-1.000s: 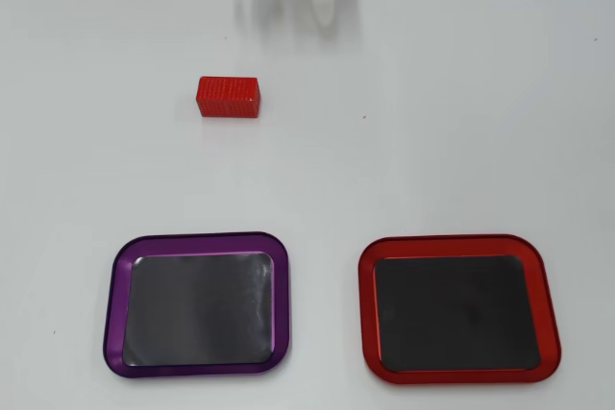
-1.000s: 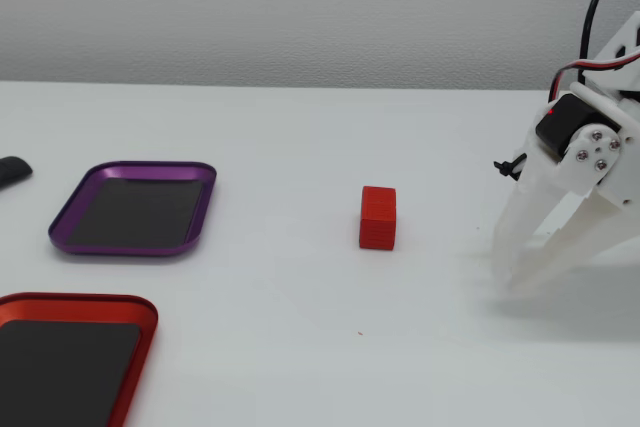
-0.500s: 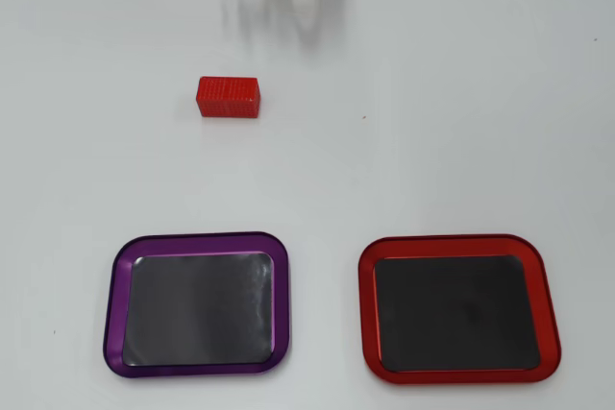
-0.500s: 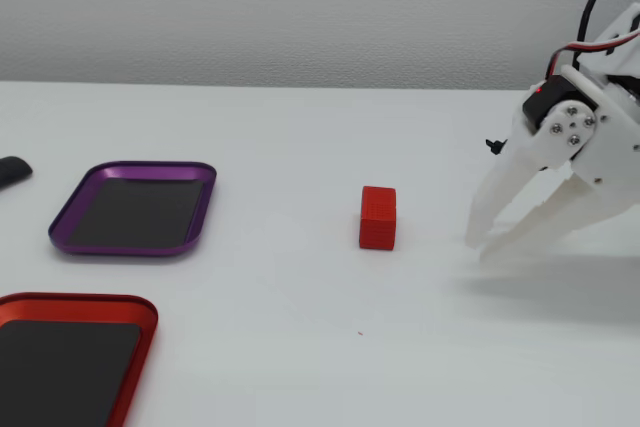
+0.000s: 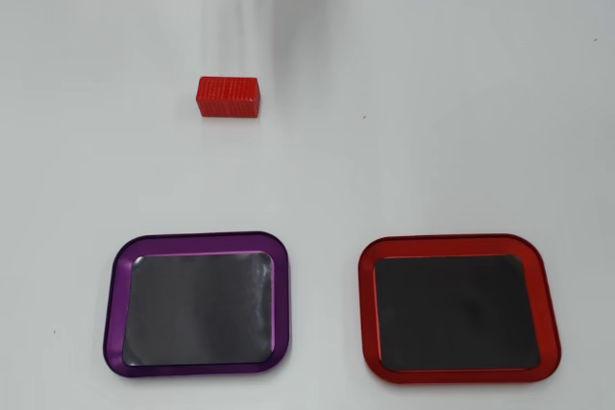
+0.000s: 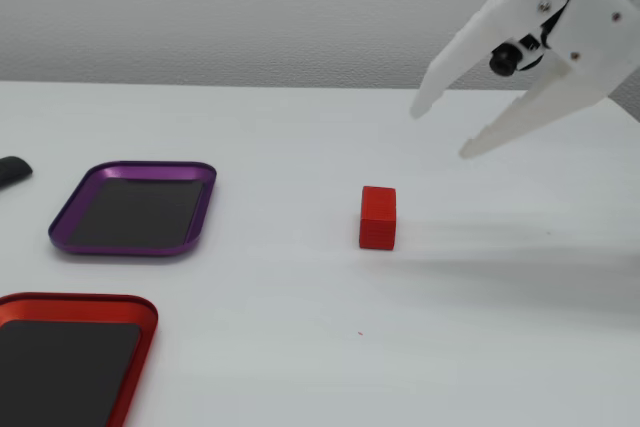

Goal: Grasp a red block and put it in the left red dish.

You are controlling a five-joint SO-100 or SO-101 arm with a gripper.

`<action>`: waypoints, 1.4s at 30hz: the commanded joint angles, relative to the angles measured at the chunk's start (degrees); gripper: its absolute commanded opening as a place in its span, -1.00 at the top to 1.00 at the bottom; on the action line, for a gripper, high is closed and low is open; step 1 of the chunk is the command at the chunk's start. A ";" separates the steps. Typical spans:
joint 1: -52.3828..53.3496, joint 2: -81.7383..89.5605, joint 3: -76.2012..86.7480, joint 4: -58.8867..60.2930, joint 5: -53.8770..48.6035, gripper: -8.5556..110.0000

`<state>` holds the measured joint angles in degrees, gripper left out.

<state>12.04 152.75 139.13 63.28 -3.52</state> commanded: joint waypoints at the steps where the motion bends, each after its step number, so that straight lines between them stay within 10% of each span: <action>1: 1.93 -8.17 -4.22 0.26 -5.36 0.40; 15: 15.29 -28.21 -10.11 -11.34 -18.63 0.30; 42: 8.61 -49.39 -10.90 -21.01 -18.46 0.30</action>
<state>22.50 103.62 128.94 42.54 -22.15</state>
